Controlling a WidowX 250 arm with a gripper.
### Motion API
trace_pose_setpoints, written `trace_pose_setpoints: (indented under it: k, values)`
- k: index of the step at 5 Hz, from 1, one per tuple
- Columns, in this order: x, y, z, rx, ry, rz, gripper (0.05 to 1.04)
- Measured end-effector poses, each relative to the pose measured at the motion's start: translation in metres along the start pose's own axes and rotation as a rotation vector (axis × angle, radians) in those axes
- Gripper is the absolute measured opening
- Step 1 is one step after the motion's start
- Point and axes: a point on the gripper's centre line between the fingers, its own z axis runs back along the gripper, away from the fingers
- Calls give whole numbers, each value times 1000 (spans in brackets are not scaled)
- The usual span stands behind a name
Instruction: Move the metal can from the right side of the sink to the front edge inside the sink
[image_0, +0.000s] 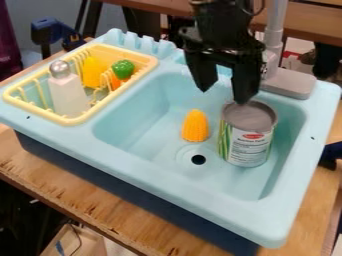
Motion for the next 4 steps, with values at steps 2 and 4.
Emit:
trace_pose_setpoints:
  k: [2, 4]
  values:
    - [20, 1, -14, 80, -105, 26, 1003]
    - [22, 1, -37, 93, -217, 250, 1003]
